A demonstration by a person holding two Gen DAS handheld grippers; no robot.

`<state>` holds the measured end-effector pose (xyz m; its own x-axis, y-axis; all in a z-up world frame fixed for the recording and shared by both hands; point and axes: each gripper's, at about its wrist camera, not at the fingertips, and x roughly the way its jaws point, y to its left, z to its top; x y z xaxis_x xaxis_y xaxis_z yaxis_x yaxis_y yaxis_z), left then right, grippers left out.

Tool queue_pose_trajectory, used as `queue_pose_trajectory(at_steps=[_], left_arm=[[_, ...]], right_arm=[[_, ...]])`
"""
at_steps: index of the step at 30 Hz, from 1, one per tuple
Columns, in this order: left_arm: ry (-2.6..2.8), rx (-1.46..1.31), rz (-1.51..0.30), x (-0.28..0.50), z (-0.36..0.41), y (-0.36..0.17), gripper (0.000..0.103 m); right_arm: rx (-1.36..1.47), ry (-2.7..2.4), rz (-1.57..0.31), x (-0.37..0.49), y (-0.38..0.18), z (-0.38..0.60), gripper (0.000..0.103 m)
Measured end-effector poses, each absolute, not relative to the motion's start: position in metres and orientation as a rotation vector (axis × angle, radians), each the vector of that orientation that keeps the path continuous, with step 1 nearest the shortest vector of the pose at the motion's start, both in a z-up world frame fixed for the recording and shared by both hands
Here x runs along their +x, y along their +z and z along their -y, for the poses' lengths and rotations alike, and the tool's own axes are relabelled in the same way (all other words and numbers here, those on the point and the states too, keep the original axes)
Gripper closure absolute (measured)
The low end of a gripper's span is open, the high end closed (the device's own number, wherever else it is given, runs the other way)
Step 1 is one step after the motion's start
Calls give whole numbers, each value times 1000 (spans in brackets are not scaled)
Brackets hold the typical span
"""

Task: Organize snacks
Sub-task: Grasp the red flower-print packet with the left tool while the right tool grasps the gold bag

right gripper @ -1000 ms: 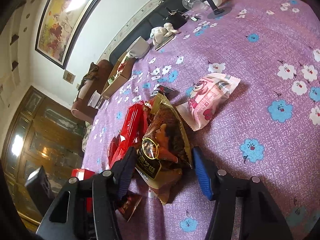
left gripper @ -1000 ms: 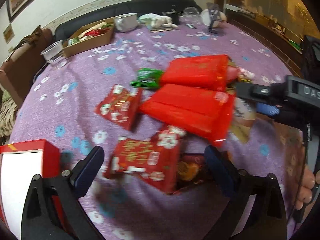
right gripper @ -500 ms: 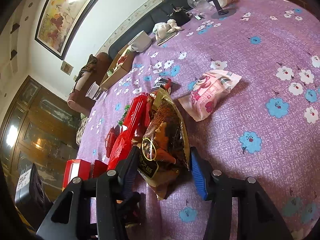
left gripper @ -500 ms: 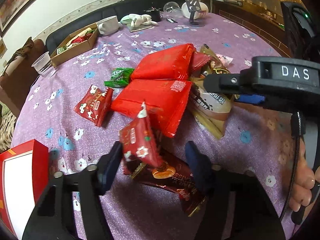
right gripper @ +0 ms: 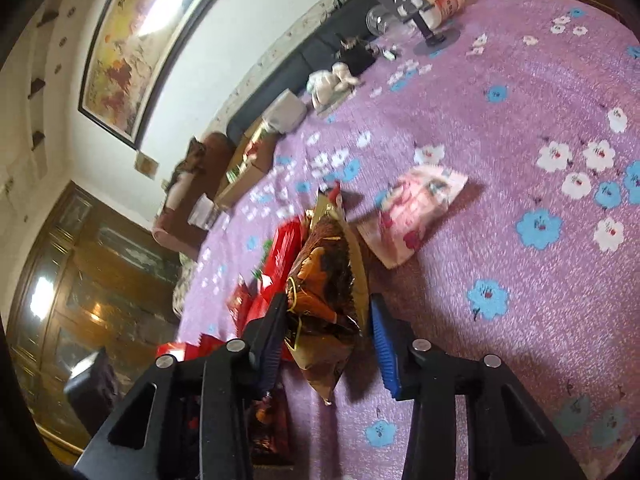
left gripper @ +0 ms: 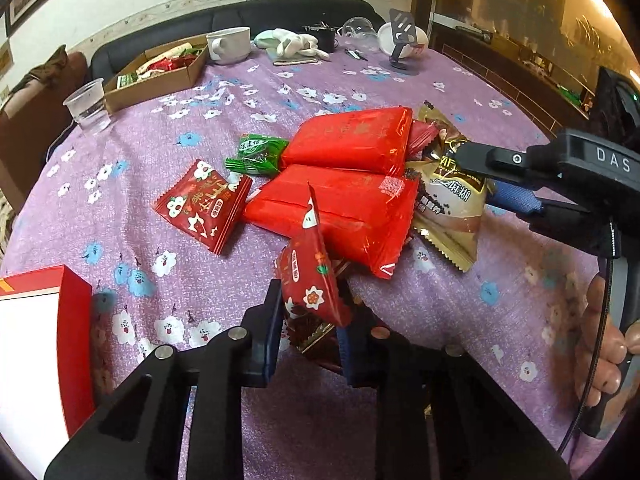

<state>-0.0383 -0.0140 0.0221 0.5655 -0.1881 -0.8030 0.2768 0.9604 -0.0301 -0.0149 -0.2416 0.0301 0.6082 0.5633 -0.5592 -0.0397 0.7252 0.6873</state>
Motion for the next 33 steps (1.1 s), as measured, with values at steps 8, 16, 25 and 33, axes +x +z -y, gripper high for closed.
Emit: queue_pose_trajectory(at_steps=[8, 16, 25, 33], left_arm=[[-303, 90, -901, -45, 24, 30, 84], [-342, 74, -874, -58, 31, 42, 84], [-359, 48, -844, -65, 30, 57, 84], [-354, 40, -819, -69, 29, 65, 84]], right_arm=[[729, 369, -901, -11, 23, 246, 63], [770, 377, -893, -14, 22, 253, 63], [817, 401, -867, -15, 25, 259, 63], [836, 419, -833, -18, 30, 261, 63]])
